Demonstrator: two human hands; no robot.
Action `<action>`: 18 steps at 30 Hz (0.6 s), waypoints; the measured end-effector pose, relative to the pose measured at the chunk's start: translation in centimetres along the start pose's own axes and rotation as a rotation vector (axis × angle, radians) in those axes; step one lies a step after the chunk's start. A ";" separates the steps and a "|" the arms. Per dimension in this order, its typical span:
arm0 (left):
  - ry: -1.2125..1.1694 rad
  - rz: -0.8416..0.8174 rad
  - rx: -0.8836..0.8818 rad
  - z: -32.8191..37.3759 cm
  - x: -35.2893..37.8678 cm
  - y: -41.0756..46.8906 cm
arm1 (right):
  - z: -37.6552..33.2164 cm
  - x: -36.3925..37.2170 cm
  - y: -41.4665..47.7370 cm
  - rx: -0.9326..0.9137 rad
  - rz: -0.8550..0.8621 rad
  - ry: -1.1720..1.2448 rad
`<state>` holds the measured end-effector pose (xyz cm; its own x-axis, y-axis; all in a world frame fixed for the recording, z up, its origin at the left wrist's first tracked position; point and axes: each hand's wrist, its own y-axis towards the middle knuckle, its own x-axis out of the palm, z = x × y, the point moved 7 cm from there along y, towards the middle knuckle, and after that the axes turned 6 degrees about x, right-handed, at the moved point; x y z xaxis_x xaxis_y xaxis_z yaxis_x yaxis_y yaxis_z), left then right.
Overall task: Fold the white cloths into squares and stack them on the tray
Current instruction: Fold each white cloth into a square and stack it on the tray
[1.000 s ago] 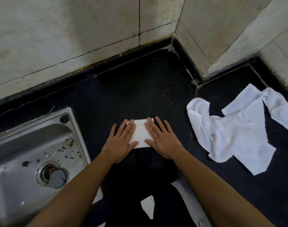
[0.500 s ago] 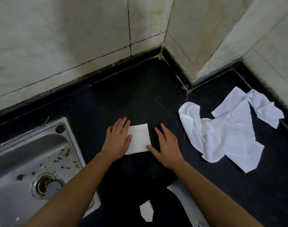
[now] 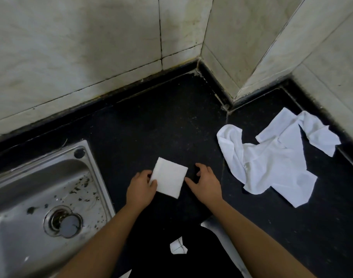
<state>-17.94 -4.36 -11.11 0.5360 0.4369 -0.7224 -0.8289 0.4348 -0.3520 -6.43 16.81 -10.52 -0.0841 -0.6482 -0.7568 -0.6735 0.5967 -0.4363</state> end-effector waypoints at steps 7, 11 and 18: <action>-0.216 0.013 -0.259 -1.4 2.0 -5.8 | 0.5 0.2 -0.3 0.133 -0.008 0.155; -0.049 0.165 -0.137 -0.7 -0.2 -5.0 | 0.2 0.6 -1.4 0.106 -0.090 0.130; 0.654 -0.285 0.683 9.0 2.0 2.1 | 0.7 2.1 -3.5 0.102 -0.152 0.076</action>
<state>-17.20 4.47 -7.94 0.3367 -0.1866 -0.9229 -0.3011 0.9074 -0.2933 -3.73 13.66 -10.93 -0.0447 -0.7663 -0.6409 -0.6051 0.5313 -0.5930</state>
